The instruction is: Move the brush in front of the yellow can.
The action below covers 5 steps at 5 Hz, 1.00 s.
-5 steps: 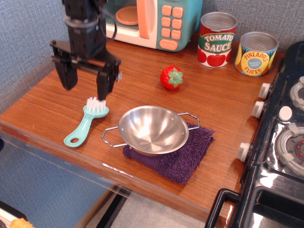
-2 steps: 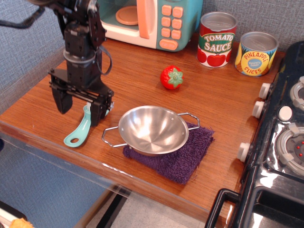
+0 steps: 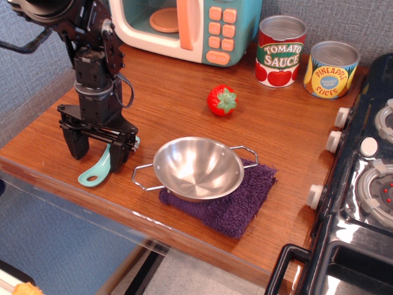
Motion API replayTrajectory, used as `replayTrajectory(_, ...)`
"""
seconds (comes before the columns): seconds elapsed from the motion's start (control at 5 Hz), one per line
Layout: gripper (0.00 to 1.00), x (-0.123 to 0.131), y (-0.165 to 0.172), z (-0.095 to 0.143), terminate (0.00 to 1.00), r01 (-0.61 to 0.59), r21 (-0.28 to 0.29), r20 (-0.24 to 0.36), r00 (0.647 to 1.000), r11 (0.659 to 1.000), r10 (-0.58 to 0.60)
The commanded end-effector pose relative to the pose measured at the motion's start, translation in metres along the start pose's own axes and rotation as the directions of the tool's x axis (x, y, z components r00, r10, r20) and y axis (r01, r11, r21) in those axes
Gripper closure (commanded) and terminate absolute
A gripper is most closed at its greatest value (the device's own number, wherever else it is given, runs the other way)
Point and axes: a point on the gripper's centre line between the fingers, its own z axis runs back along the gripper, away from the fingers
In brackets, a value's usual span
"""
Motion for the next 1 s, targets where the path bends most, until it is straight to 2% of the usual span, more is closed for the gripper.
replayTrajectory(0.0,1.0,0.003,0.007,-0.002,0.0,0.033,-0.053,0.089,0.996,0.998,-0.028)
replayTrajectory(0.2,1.0,0.002,0.005,-0.003,0.0,0.055,-0.07,0.111,0.993,0.996,-0.047)
replayTrajectory(0.4,1.0,0.003,0.004,0.018,0.0,0.062,-0.075,0.163,0.985,0.995,-0.049)
replayTrajectory(0.6,1.0,0.011,-0.006,0.069,0.0,0.073,-0.072,0.225,0.973,0.995,-0.055)
replayTrajectory(0.8,1.0,0.029,-0.04,0.106,0.0,0.111,-0.063,0.225,0.97,0.992,-0.094)
